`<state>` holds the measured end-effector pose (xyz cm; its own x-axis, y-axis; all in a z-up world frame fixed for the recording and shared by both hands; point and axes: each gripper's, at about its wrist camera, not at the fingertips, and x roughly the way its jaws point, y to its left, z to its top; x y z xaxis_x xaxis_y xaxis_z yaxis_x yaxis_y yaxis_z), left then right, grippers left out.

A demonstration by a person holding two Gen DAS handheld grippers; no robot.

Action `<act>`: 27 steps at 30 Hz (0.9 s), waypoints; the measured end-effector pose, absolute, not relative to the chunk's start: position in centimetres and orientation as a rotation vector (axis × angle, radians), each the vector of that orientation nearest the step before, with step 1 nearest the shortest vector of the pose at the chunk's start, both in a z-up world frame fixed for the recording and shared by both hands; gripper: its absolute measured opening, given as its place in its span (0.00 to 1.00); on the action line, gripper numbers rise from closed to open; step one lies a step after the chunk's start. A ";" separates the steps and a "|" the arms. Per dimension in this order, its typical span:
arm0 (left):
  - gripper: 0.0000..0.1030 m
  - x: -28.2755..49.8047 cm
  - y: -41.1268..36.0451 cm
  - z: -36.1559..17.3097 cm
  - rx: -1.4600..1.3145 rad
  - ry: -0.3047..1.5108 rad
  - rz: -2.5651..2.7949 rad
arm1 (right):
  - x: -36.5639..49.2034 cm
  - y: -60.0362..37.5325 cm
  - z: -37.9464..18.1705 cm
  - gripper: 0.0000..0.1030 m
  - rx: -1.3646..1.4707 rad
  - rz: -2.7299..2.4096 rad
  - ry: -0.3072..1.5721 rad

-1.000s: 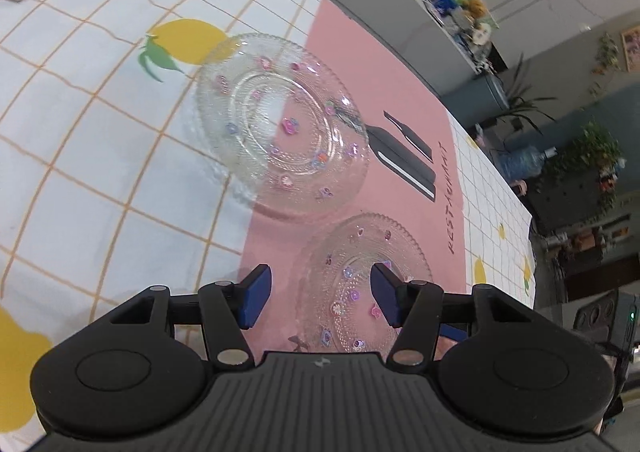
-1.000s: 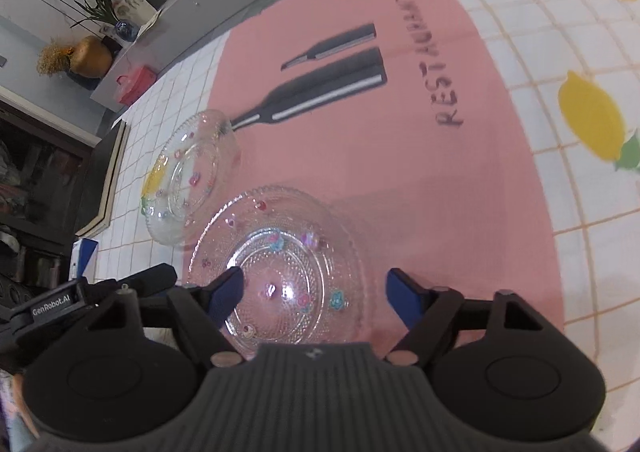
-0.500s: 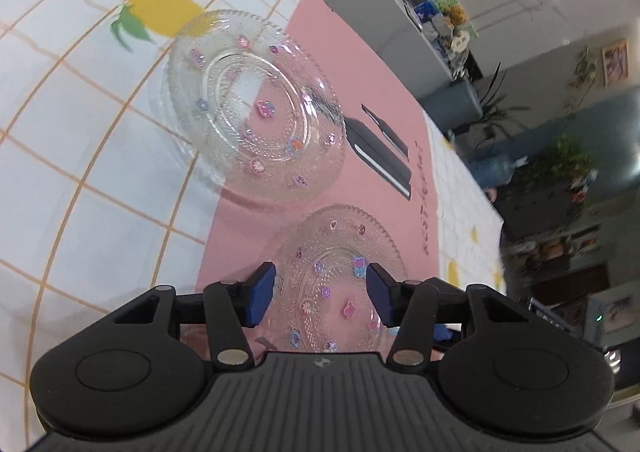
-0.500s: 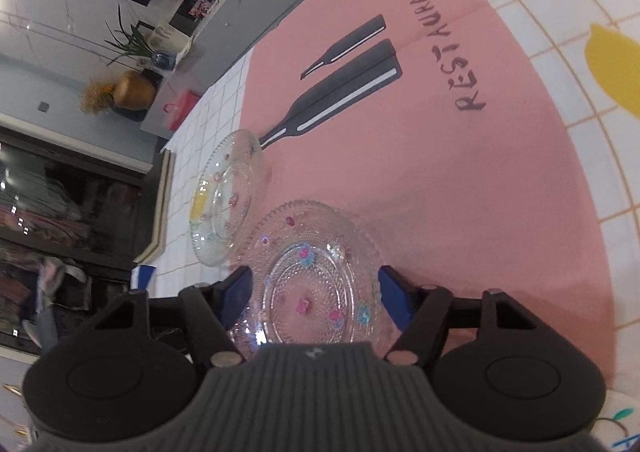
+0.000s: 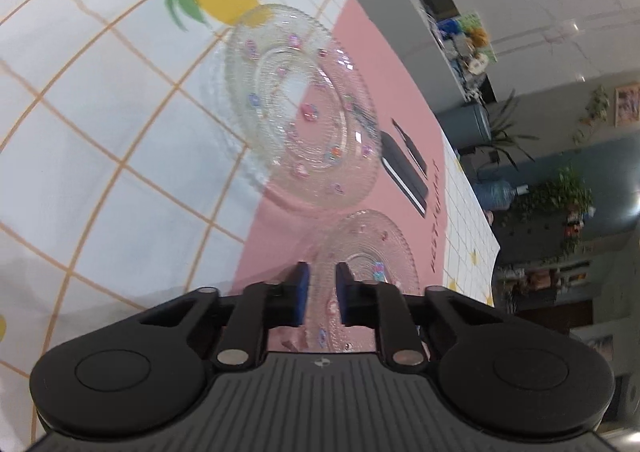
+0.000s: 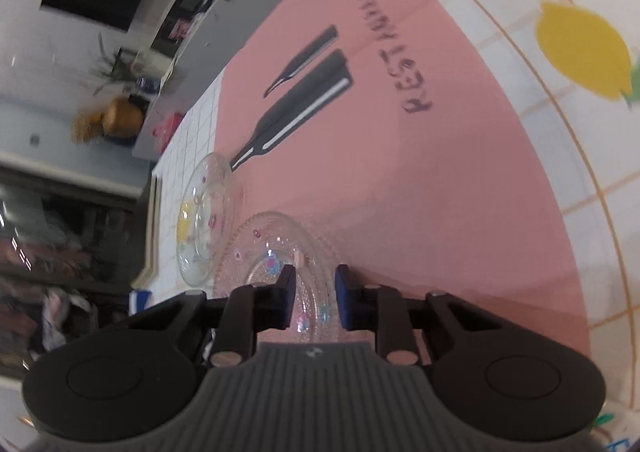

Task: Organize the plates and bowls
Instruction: 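Close both tools on the glass plate rim, then lift the glass plate with both tools and carry it over the painted plate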

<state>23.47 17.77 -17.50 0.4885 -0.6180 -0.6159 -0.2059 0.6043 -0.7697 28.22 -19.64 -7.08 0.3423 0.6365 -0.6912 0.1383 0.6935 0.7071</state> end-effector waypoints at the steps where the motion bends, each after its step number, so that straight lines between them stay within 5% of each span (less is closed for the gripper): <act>1: 0.14 23.4 18.1 -17.8 -0.950 1.059 -0.301 | 28.3 -19.8 -7.3 0.22 0.794 0.368 1.203; 6: 0.14 23.1 20.3 -21.1 -1.228 1.047 -0.341 | 28.3 -21.4 -8.9 0.27 0.981 0.375 1.215; 13: 0.24 23.1 19.5 -19.9 -1.134 1.022 -0.345 | 28.3 -20.8 -8.5 0.38 0.960 0.399 1.199; 16: 0.27 23.0 19.3 -19.6 -1.125 1.015 -0.344 | 28.4 -19.9 -7.8 0.50 0.892 0.430 1.187; 19: 0.42 23.2 18.7 -18.8 -1.085 1.010 -0.371 | 28.7 -19.1 -7.6 0.74 0.875 0.510 1.197; 20: 0.52 23.4 18.4 -18.4 -1.055 1.014 -0.397 | 28.8 -19.2 -7.7 0.74 0.891 0.509 1.204; 22: 0.74 23.6 17.9 -17.7 -0.980 1.037 -0.475 | 28.9 -20.0 -8.7 0.72 0.990 0.502 1.230; 25: 0.88 23.5 17.6 -17.1 -0.940 1.045 -0.513 | 28.6 -21.5 -10.5 0.52 1.136 0.469 1.252; 27: 0.95 23.4 17.2 -16.7 -0.932 1.039 -0.513 | 28.5 -21.2 -10.5 0.49 1.126 0.470 1.240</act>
<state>23.44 17.19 -16.74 0.4437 -0.7449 -0.4982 -0.0575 0.5311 -0.8453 28.55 -21.24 -10.50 0.3215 0.8052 -0.4983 0.2725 0.4253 0.8631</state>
